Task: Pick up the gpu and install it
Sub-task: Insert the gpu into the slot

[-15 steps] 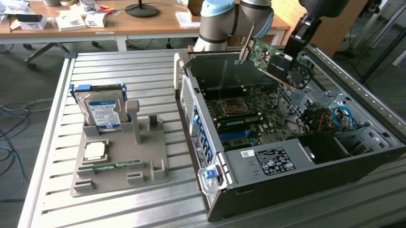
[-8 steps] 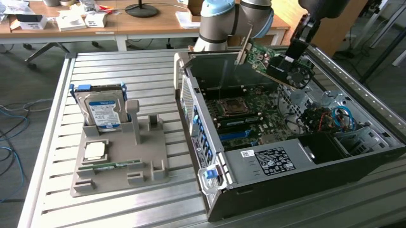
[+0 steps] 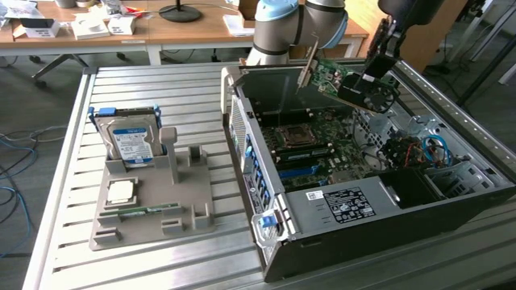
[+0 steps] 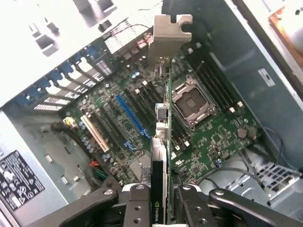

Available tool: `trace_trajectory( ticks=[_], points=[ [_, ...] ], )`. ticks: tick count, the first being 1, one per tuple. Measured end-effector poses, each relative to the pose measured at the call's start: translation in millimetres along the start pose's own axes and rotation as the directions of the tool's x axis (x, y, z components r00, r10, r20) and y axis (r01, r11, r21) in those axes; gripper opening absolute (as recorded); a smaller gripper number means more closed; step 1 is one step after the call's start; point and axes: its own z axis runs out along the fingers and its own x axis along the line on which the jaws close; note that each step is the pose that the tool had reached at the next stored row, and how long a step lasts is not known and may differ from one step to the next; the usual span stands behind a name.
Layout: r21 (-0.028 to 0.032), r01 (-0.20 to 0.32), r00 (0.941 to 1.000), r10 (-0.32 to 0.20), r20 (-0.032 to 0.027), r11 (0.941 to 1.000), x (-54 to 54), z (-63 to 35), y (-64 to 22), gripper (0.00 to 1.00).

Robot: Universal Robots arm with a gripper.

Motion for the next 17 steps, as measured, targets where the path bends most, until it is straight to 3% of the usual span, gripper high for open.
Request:
trace_trajectory(
  ticks=[5, 9, 13, 17],
  points=[
    [0.0012, 0.075, 0.9971, -0.075, -0.0083, 0.9972, 0.3, 1.8, 0.3, 0.26],
    [0.0011, 0.138, 0.9904, -0.138, -0.0143, 0.9905, 0.5, 3.5, 0.5, 0.26],
    [0.0002, 0.200, 0.9796, -0.200, -0.0195, 0.9798, 0.6, 5.4, 0.5, 0.26],
    [-0.0012, 0.263, 0.9645, -0.263, -0.0244, 0.9648, 0.7, 7.7, 0.4, 0.26]
  ],
)
